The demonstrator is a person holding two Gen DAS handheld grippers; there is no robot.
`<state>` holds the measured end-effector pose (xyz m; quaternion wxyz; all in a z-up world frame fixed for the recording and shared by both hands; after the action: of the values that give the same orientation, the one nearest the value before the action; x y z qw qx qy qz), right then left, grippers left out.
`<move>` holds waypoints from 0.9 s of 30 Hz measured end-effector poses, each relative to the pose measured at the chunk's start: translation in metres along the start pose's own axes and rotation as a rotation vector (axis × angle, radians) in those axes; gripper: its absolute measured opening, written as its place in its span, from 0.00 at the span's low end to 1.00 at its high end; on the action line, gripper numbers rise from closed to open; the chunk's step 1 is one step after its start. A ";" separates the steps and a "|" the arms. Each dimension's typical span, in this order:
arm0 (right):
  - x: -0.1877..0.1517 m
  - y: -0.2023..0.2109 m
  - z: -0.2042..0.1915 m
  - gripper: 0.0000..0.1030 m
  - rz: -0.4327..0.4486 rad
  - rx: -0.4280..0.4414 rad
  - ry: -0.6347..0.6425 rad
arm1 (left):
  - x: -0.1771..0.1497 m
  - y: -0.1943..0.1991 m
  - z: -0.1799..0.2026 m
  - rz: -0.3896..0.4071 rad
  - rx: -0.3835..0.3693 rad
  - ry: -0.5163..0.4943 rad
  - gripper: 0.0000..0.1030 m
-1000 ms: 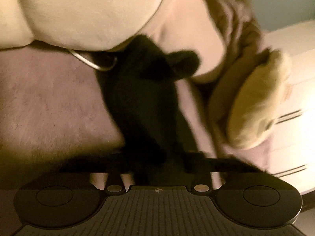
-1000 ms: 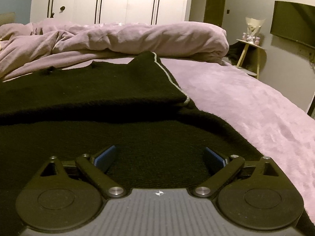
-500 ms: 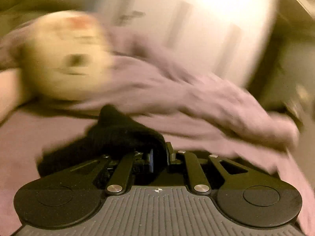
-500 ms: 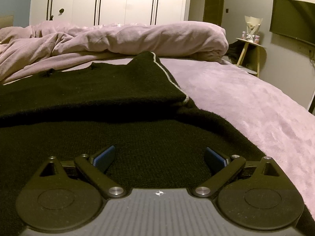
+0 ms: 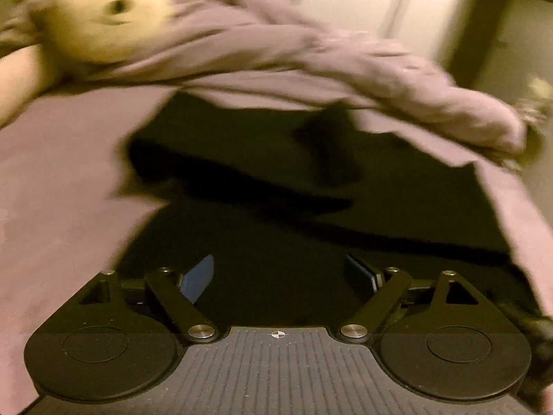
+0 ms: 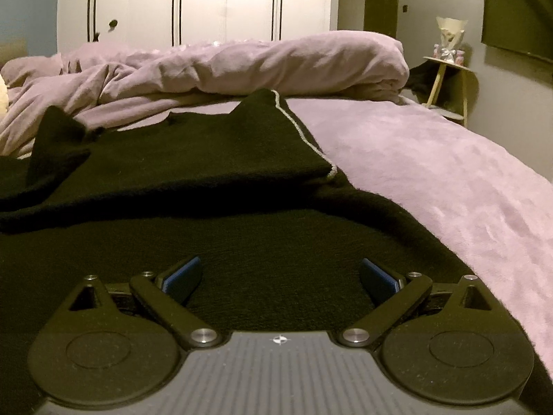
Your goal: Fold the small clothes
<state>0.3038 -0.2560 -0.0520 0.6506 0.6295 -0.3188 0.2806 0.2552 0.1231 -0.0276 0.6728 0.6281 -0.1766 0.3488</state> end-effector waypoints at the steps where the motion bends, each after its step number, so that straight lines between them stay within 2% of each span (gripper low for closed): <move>1: 0.002 0.001 -0.002 0.95 -0.008 -0.001 0.008 | -0.003 0.002 -0.010 -0.006 0.033 0.011 0.85; 4: 0.010 0.012 -0.009 0.91 -0.015 0.038 -0.002 | -0.005 0.001 -0.034 -0.020 0.085 0.030 0.85; 7: 0.018 0.022 -0.022 0.86 0.003 0.098 -0.045 | 0.004 -0.005 -0.045 -0.013 0.090 0.051 0.85; 8: 0.020 0.023 -0.028 0.82 0.006 0.105 -0.041 | 0.005 -0.006 -0.049 -0.010 0.086 0.062 0.86; 12: 0.035 0.019 -0.057 0.81 0.022 0.095 0.025 | -0.006 -0.010 -0.063 -0.018 0.071 0.092 0.87; 17: 0.050 0.008 -0.083 0.79 0.031 0.092 0.025 | -0.017 -0.015 -0.071 -0.034 0.057 0.101 0.87; 20: 0.063 -0.002 -0.101 0.69 0.045 0.113 0.042 | -0.024 -0.017 -0.075 -0.033 0.049 0.112 0.87; 22: 0.074 -0.013 -0.113 0.63 0.043 0.158 0.033 | -0.027 -0.016 -0.074 -0.020 0.048 0.103 0.87; 27: 0.095 -0.067 -0.141 0.52 -0.052 0.272 -0.056 | -0.028 -0.011 -0.074 0.001 0.035 0.111 0.88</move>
<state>0.4240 -0.1221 -0.0227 0.5570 0.7277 -0.2796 0.2866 0.2285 0.1884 -0.0658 0.6703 0.6194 -0.1331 0.3864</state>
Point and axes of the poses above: each gripper's, at about its wrist camera, not at the fingertips, and y roughly against the way its jaws point, z to its right, x to its top, the point moved 2 cm from there along -y, roughly the way its jaws point, and after that the axes turned 4 degrees about x, right-handed, at the moved point
